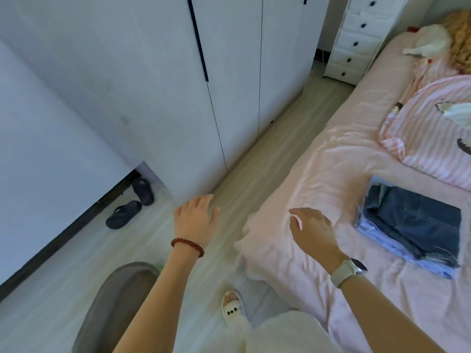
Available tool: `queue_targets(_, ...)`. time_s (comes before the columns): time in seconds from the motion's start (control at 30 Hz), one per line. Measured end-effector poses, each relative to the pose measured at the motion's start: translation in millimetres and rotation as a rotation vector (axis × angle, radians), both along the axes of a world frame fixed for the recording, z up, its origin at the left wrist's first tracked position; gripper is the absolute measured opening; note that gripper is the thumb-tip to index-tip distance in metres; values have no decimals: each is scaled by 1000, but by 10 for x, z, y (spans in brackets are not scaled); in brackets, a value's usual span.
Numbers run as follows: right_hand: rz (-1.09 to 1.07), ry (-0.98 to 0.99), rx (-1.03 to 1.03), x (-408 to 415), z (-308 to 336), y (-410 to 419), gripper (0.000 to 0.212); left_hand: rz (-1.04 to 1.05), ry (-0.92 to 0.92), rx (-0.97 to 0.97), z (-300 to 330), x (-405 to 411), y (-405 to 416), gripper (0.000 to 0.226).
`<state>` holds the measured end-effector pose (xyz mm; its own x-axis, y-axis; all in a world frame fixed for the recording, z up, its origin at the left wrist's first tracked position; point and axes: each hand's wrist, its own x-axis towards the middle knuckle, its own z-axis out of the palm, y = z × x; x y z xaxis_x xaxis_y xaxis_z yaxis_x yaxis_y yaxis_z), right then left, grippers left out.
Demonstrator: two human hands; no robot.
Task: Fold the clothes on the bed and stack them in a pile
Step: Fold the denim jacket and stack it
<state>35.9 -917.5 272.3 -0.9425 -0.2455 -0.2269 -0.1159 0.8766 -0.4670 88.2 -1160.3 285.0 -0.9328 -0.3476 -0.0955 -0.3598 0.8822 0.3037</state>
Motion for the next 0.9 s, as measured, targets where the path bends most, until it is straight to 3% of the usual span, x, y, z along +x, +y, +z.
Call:
queue_targets(0.17,-32,8,43,-181,25,-606,33,-8,-66,25,-54,-130,-644,43)
queue_targets(0.4,-59,-7,88,-862,5,-1090,34,-152,-115,4,-202,-884,-942,41)
queue_targets(0.63,-206,-37,63,-1986,-183,-1181,35,-337,-126,-40,-286,-2451,-1075,43)
queue_targets(0.9,-485,3,7,-3354,9,-761,36,-645,-31,-34,23,-4556,-475,42)
